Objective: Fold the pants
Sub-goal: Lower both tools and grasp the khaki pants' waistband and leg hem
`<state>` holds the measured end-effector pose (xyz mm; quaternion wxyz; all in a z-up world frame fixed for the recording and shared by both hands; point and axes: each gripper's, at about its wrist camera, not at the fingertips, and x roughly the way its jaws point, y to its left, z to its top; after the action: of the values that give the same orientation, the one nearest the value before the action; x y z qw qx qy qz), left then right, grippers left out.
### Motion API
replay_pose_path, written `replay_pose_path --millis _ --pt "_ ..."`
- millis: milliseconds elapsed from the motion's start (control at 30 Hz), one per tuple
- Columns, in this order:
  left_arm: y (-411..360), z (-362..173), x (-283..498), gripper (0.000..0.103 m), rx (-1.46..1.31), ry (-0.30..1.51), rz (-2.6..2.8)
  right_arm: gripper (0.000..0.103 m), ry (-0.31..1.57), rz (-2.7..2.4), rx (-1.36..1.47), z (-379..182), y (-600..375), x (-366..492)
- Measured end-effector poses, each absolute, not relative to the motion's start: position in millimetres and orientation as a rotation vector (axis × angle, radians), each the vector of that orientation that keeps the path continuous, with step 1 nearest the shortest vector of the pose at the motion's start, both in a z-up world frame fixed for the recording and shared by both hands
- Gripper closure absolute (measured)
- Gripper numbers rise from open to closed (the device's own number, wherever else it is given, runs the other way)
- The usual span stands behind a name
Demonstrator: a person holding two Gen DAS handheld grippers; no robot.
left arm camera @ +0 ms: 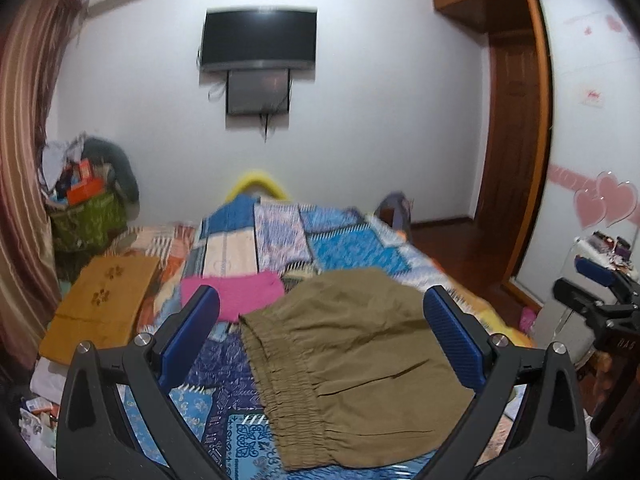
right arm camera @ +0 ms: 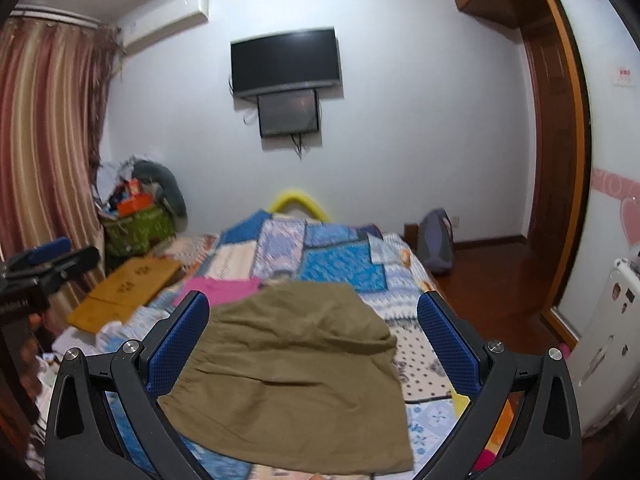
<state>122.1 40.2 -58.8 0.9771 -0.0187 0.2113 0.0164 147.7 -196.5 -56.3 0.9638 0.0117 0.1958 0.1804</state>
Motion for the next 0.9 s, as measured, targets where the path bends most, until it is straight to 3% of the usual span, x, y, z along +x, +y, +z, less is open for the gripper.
replay_pose_path --millis 367,533,767,900 --pt "95.3 -151.0 227.8 0.000 -0.018 0.739 0.108 0.001 0.649 0.330 -0.033 -128.7 -223.8 227.1" --pt "109.6 -200.1 267.0 0.000 -0.050 0.902 0.075 0.011 0.773 0.348 -0.019 -165.3 -231.4 262.4" --pt "110.3 -246.6 301.5 0.034 -0.110 1.056 -0.013 0.035 0.955 0.382 -0.003 -217.3 -232.3 311.6" --pt "106.2 -258.1 307.3 0.041 -0.145 1.085 -0.062 0.056 1.041 0.426 0.013 -236.8 -227.4 329.2"
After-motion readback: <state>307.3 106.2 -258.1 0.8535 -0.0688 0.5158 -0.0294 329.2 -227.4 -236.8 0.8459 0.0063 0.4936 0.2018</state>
